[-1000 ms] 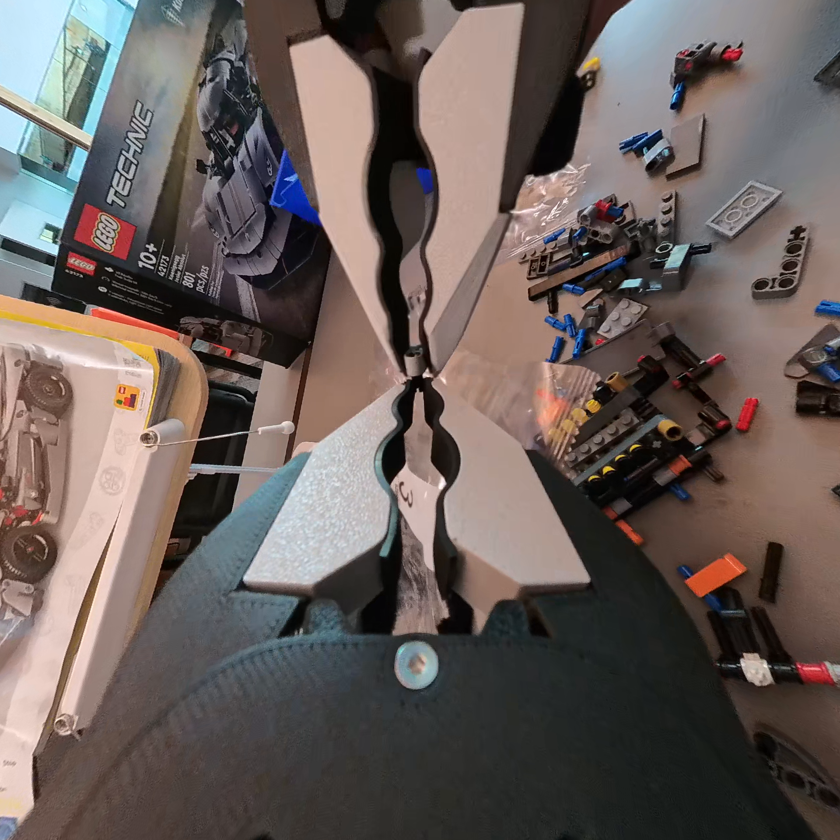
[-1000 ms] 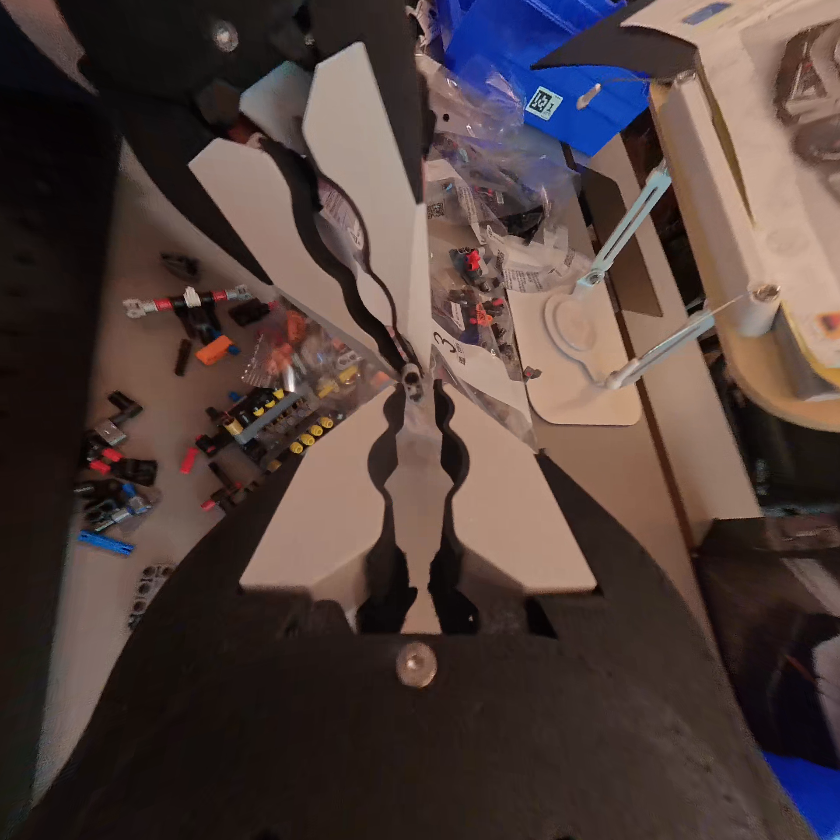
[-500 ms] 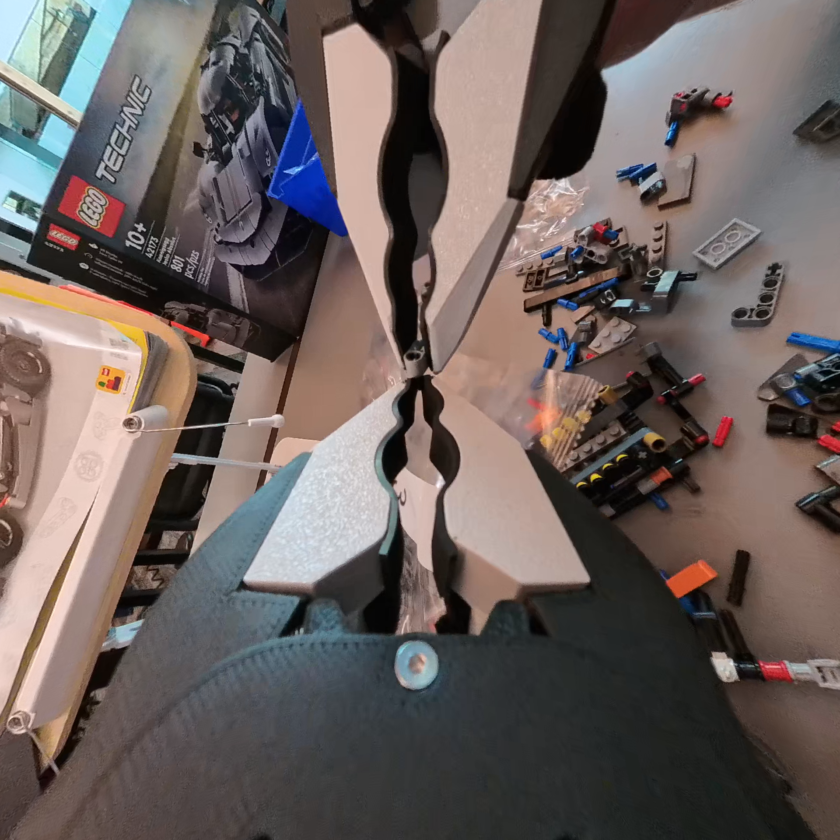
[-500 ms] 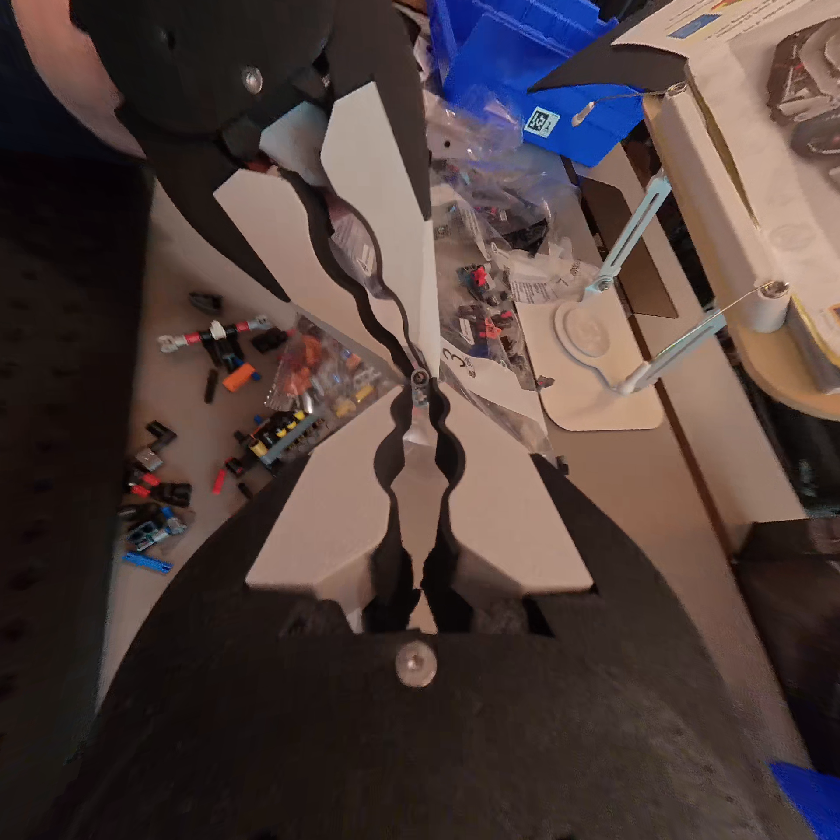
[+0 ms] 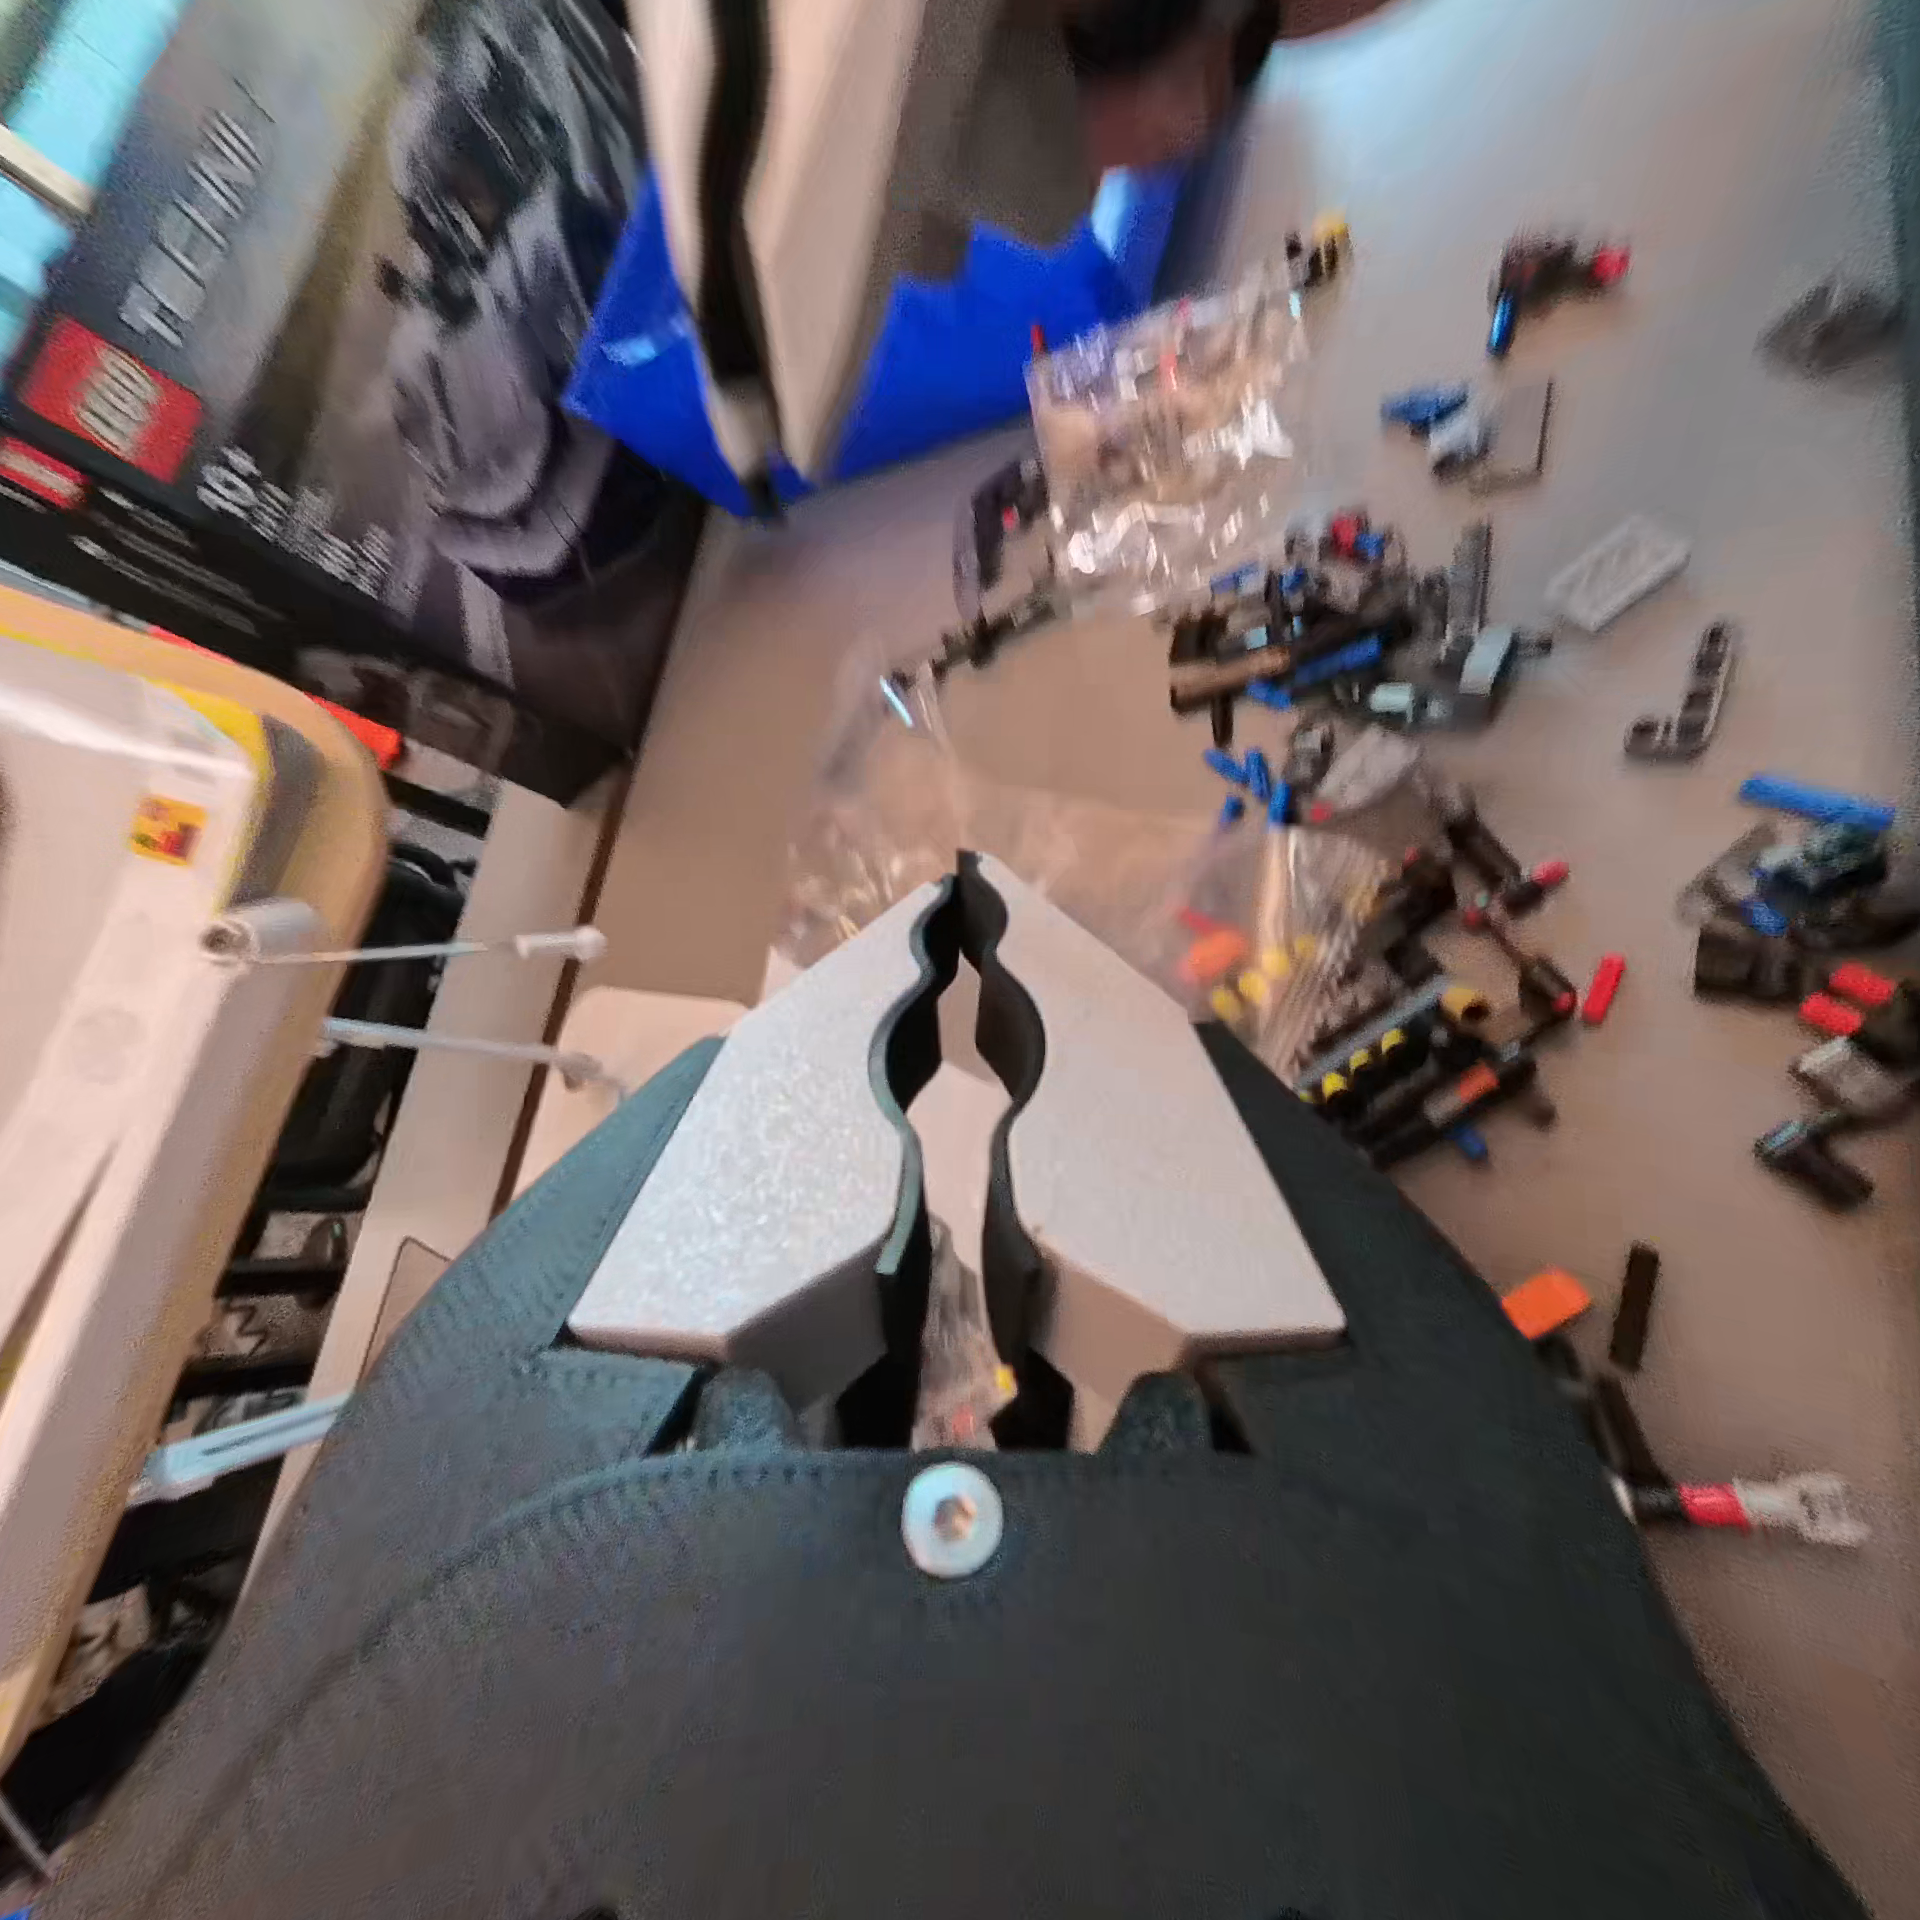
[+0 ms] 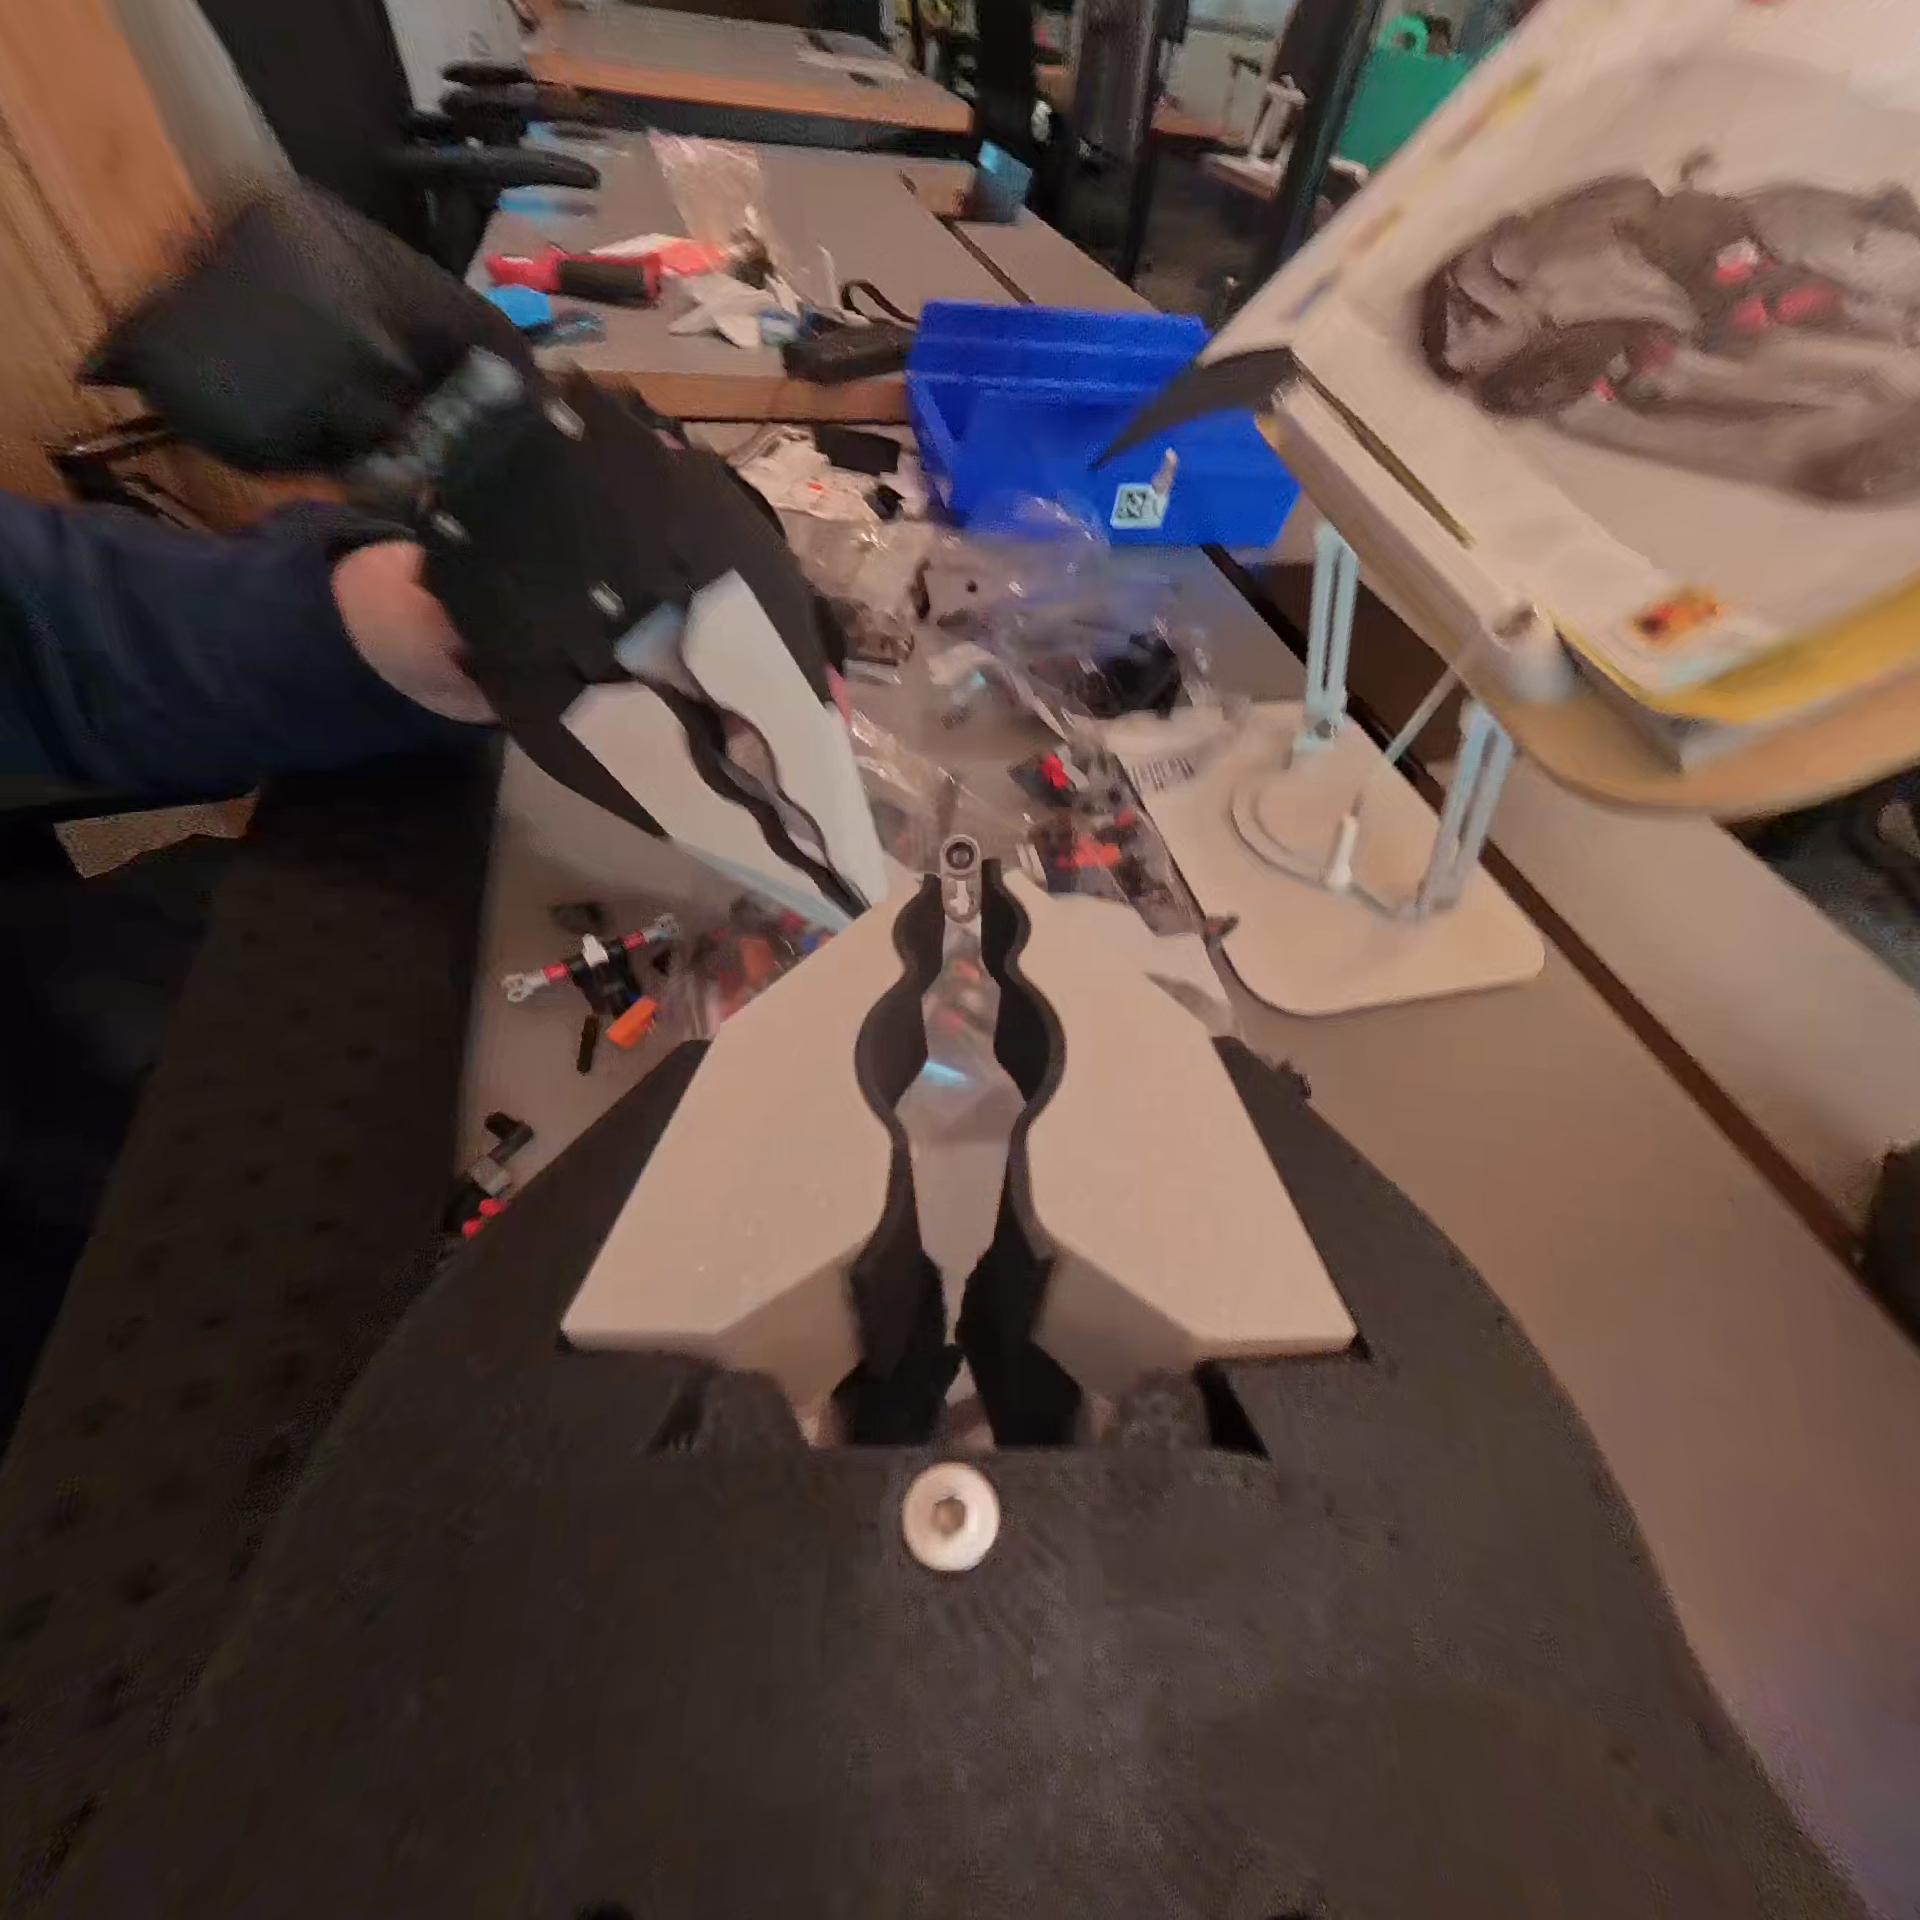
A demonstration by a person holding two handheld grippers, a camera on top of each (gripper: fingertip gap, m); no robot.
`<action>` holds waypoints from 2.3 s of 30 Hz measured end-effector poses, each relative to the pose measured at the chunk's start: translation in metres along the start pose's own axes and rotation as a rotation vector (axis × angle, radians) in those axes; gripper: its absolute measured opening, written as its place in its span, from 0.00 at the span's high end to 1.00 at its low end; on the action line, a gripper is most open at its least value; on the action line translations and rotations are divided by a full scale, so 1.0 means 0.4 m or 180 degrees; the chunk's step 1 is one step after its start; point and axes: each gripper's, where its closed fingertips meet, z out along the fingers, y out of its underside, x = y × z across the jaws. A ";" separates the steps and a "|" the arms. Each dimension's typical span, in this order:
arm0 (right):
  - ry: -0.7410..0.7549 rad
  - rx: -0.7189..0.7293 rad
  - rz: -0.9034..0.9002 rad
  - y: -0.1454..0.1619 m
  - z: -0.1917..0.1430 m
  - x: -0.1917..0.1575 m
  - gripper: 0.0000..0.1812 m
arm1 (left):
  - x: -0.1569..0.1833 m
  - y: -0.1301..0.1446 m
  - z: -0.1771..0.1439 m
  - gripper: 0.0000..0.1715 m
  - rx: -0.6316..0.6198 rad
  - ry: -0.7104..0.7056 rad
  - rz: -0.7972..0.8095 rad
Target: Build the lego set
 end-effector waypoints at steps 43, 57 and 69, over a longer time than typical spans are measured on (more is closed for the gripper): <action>-0.0370 -0.0317 -0.0479 0.077 0.070 -0.077 0.98 | 0.022 -0.064 0.002 0.99 0.0581 0.0226 -0.0183; -0.0706 -0.0164 0.0027 0.054 0.057 -0.096 0.99 | 0.026 -0.077 -0.015 1.00 0.0489 0.0066 0.0129; -0.0636 0.0094 0.0137 0.050 -0.023 -0.045 0.98 | -0.001 -0.081 -0.017 1.00 0.0613 0.0047 -0.0047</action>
